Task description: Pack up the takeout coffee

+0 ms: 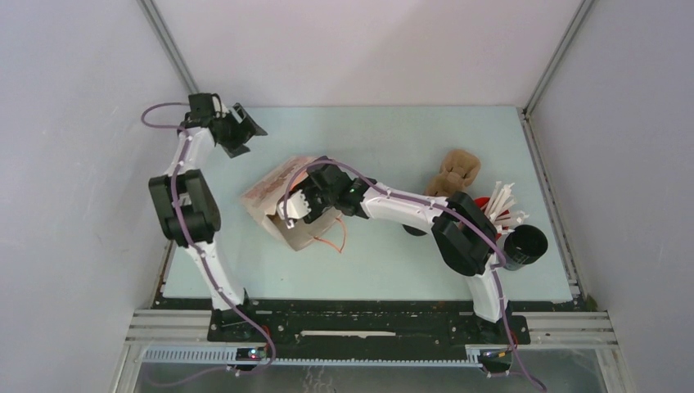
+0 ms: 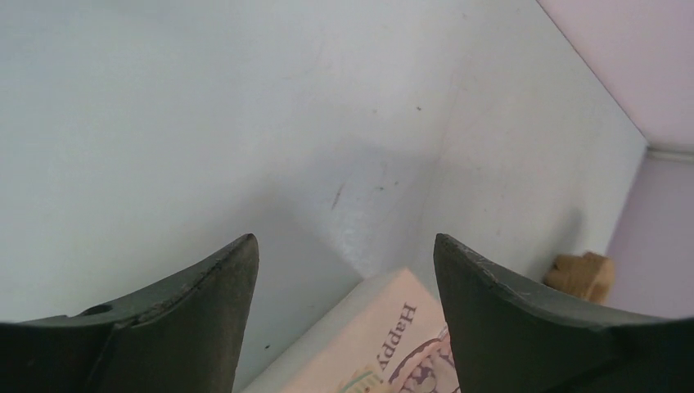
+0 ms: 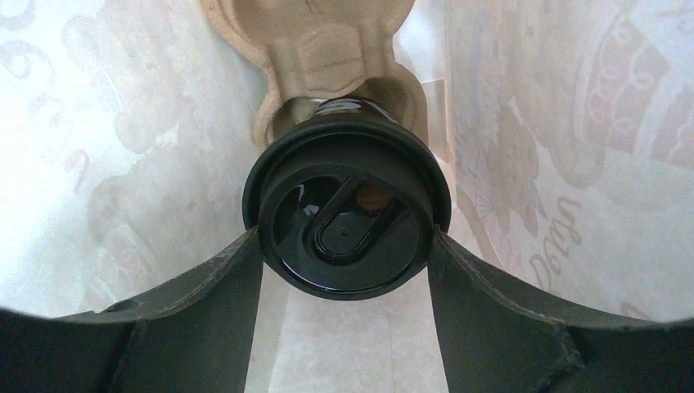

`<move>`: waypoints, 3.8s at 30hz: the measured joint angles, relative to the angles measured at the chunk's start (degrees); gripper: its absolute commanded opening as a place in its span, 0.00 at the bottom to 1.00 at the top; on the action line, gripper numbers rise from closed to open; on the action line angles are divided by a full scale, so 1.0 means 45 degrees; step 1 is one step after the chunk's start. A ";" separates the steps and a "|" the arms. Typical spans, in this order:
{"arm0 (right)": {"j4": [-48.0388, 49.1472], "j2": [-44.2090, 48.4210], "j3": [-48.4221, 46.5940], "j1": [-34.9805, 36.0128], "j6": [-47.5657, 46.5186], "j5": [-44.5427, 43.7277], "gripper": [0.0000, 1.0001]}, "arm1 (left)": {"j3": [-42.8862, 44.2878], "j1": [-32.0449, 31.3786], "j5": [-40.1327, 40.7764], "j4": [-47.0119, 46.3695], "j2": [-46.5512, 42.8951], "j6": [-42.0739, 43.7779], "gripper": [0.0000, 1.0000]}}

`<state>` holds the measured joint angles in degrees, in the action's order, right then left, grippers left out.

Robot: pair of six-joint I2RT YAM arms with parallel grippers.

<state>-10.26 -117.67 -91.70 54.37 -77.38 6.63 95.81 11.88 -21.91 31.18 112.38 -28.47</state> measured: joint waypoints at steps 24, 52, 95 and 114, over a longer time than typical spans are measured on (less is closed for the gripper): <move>-0.2268 -0.0175 -0.1404 0.0267 0.0573 0.0112 0.24 | -0.0408 -0.2195 -0.4546 0.0461 0.3007 0.0534 0.66; -0.7397 0.1078 -0.1865 0.1729 0.5076 -0.0481 0.31 | -0.4828 -0.5872 -0.4376 -0.0777 -0.0209 0.0267 0.78; -0.7805 0.0627 -0.2249 0.1753 0.7674 -0.2467 0.33 | -0.7927 -0.4469 0.5678 0.3789 -1.3964 0.0306 0.16; -0.5761 0.1064 -0.0325 0.3351 0.8918 -0.5634 0.35 | -1.2361 -0.6023 0.6023 0.3468 -1.9317 -0.2327 0.00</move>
<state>-36.18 -112.88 -93.17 69.45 -37.26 -18.72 40.18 -15.22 5.19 46.78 25.45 -38.94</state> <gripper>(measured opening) 0.749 0.025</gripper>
